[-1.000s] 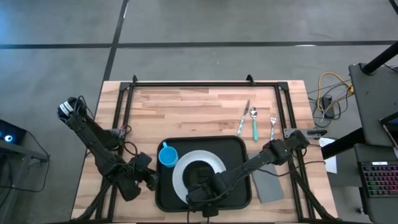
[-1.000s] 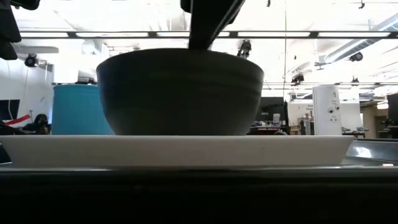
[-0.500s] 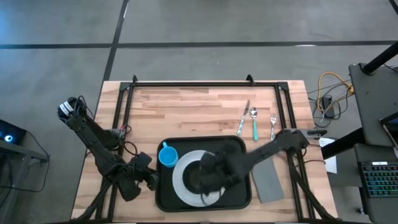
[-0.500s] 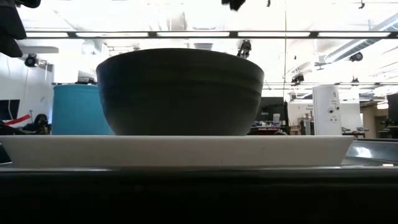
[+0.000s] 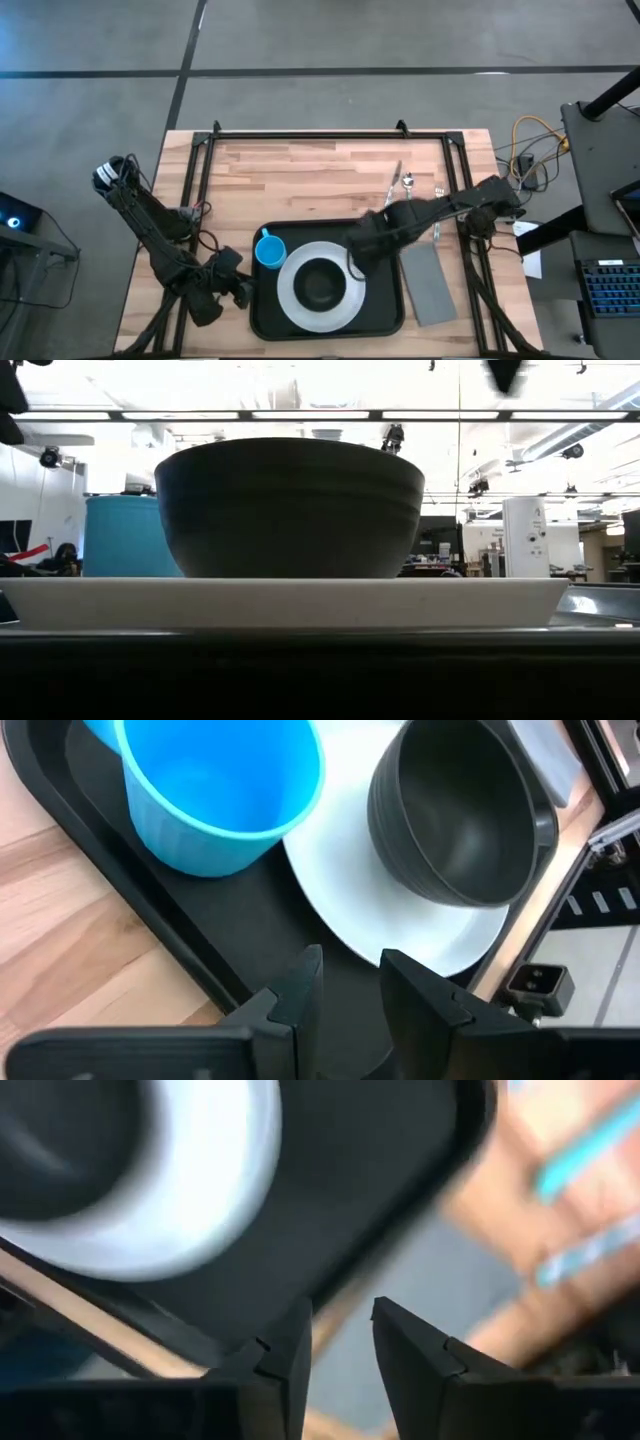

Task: Set up tray
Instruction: Put the napkin on top of the tray

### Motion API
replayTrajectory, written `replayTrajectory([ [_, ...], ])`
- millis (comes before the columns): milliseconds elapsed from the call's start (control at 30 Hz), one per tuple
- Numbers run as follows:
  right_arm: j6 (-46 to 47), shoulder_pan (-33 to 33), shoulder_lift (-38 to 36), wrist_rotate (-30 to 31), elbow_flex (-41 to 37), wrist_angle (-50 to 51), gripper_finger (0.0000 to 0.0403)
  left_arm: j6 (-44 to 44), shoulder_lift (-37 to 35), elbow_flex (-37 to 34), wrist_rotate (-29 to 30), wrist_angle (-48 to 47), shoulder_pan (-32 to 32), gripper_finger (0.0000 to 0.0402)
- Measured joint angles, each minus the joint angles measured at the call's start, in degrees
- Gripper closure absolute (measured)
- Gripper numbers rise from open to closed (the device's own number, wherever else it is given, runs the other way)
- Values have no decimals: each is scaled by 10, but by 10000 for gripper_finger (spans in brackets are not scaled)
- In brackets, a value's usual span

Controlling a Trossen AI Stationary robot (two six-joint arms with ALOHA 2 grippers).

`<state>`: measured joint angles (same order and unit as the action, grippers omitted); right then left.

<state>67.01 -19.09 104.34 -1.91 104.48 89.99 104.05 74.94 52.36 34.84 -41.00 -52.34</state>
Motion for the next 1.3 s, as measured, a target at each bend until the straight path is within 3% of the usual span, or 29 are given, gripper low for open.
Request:
replayTrajectory([
  [233,108,-86,-21,-77,-177,-16,269,0,0,0,0,1,-8,317],
  [433,213,-164,-21,-129,-267,-160,252,0,0,-2,0,1,-7,317],
  [567,310,-209,-21,-120,-306,-255,244,0,0,-5,0,1,-7,317],
  [767,421,-247,-19,-68,-342,-285,224,0,0,-7,0,1,-7,317],
  [1033,440,-241,-18,-39,-383,-300,198,0,0,-7,0,1,-7,317],
  [1300,438,-225,-18,-39,-440,-382,197,2,0,-7,0,1,-7,317],
])
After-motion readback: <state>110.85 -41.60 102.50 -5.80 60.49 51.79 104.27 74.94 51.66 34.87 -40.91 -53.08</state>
